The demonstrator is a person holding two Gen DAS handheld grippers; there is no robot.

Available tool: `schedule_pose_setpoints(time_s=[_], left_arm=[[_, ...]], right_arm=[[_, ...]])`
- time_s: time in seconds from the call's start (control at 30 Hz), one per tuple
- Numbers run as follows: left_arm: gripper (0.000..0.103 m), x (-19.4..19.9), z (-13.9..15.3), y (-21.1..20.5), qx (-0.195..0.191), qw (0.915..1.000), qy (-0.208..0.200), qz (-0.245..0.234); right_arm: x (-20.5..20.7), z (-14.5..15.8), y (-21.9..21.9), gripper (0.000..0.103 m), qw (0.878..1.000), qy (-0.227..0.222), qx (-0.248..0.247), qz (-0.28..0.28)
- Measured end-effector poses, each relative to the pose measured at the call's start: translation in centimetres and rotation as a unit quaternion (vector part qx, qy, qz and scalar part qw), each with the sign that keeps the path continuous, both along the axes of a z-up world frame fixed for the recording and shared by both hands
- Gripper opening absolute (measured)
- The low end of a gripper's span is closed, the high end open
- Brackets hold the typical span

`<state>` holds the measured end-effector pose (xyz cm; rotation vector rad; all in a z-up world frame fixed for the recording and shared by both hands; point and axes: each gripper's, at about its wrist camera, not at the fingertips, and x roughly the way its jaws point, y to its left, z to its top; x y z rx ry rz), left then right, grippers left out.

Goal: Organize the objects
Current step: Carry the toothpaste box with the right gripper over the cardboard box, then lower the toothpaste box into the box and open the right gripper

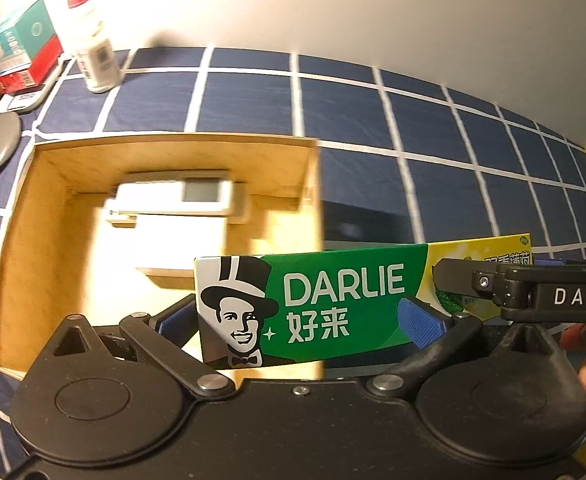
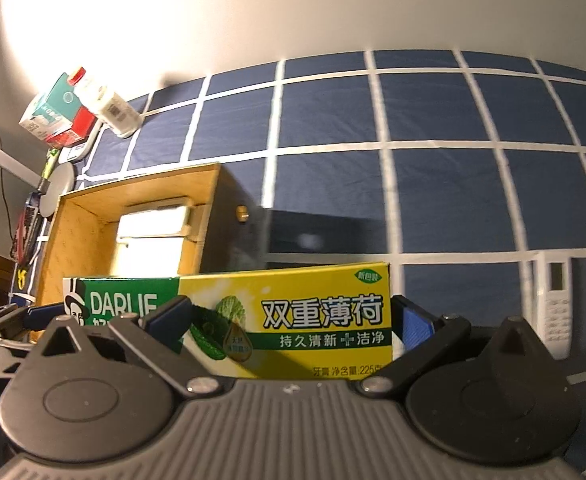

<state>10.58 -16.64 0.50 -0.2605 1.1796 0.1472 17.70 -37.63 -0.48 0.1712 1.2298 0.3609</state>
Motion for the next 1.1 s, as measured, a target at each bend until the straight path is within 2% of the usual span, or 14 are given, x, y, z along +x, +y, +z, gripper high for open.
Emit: schedule_pose_setpoints(time_s=[0.43,0.7,0.97,1.1], left_arm=[[0.103,-2.4,0.0,9.8,0.001,0.9998,0.001,-0.019],[0.103,-3.5,-1.8,14.6,-0.008,0.9995,0.023,-0.023],[0.103,-3.9,-4.5,17.2,-0.028,0.9982,0.046,-0.025],[0.103,-3.6,-5.5,17.4,-0.021,0.9977,0.054,-0.034]], right_arm=[[-1.8,-0.1,10.4,0.103,1.0,-0.001,0.001,-0.02],[-2.6,-1.6,15.4,0.103,1.0,0.017,-0.006,-0.018],[-2.9,-4.0,18.3,0.103,0.999,0.041,-0.023,-0.018],[-2.8,-4.9,19.2,0.103,0.998,0.043,-0.04,-0.015]])
